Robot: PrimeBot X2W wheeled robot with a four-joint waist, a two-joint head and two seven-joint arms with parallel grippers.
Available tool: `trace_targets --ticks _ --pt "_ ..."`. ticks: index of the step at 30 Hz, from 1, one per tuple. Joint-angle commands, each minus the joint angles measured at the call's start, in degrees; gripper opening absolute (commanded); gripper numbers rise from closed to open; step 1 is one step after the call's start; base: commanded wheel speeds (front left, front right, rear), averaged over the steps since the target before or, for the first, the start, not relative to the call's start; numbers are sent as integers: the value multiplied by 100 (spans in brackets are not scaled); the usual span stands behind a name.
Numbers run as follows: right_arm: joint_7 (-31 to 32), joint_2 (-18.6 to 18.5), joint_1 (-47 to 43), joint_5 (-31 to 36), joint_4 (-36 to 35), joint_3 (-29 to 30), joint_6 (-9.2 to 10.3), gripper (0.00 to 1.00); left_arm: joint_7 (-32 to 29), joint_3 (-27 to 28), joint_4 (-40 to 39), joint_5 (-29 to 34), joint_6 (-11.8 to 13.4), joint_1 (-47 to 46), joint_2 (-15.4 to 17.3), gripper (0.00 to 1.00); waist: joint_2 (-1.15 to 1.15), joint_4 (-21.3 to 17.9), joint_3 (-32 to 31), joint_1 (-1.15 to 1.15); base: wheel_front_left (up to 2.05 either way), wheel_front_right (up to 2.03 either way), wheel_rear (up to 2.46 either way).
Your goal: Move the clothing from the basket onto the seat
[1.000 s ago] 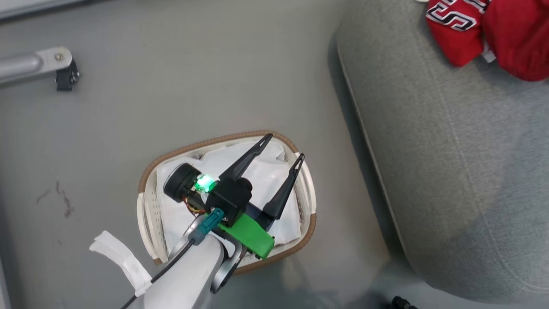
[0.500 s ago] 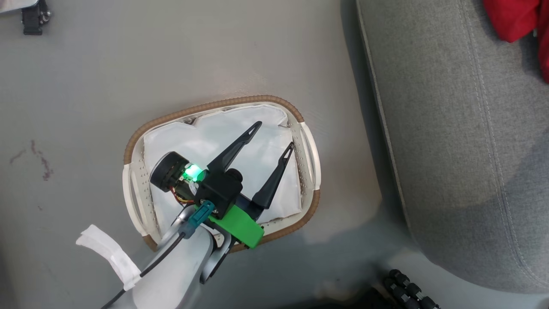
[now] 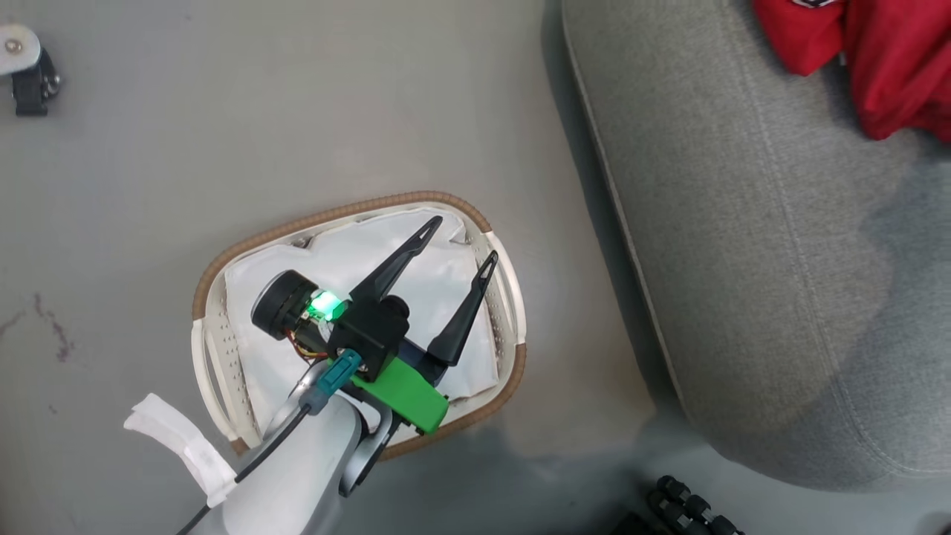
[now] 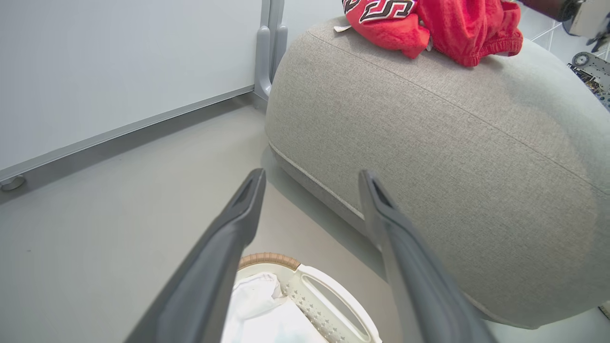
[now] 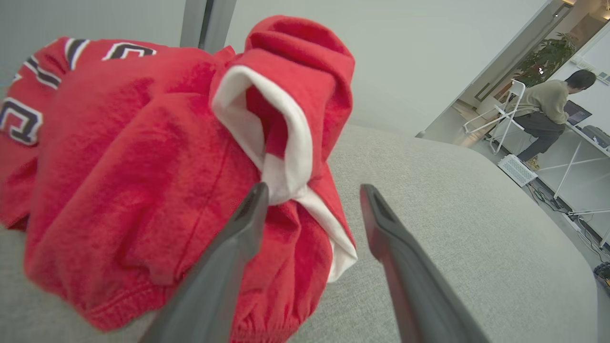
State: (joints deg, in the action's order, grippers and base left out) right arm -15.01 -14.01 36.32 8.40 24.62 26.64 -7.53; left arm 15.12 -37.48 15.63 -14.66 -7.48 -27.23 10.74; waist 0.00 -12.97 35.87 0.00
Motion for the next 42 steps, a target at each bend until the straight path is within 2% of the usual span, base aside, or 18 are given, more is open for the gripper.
trace_targets --ticks 1,7,11,17,21,25,32,37,42 --pt "-24 49 -160 -61 -76 -29 8 100 4 27 11 -74 -2 76 19 100 0 -98 -200 0 0 0 0" --pt "-25 196 -408 14 -309 -199 8 100 4 139 -37 -184 -2 184 -92 100 0 -53 -610 0 0 0 0" --pt "-25 40 -301 15 -348 -373 8 100 5 273 -66 -292 -2 267 -223 100 0 96 -940 0 0 0 0" --pt "-25 16 -93 -31 -282 -723 8 100 5 738 -91 -445 -2 494 -430 100 0 385 -1453 0 0 0 0" --pt "-25 184 71 -122 -110 -1048 8 100 5 1183 -79 -448 -2 710 -540 100 0 578 -1762 0 0 0 0" --pt "-25 510 89 -222 -11 -1306 8 100 5 1751 -139 -330 -1 940 -617 100 0 748 -2005 0 0 0 0" --pt "-25 992 -311 -509 61 -1692 8 100 4 2760 -136 -294 -1 1403 -720 100 0 1025 -2312 0 0 0 0" --pt "-25 1095 -801 -754 -55 -1851 8 100 4 3250 -54 -272 -1 1706 -753 100 0 1185 -2490 0 0 0 0" --pt "-25 1094 -1372 -1289 -181 -2185 8 100 4 3511 -7 -305 -2 2053 -773 100 0 1297 -2686 0 0 0 0"
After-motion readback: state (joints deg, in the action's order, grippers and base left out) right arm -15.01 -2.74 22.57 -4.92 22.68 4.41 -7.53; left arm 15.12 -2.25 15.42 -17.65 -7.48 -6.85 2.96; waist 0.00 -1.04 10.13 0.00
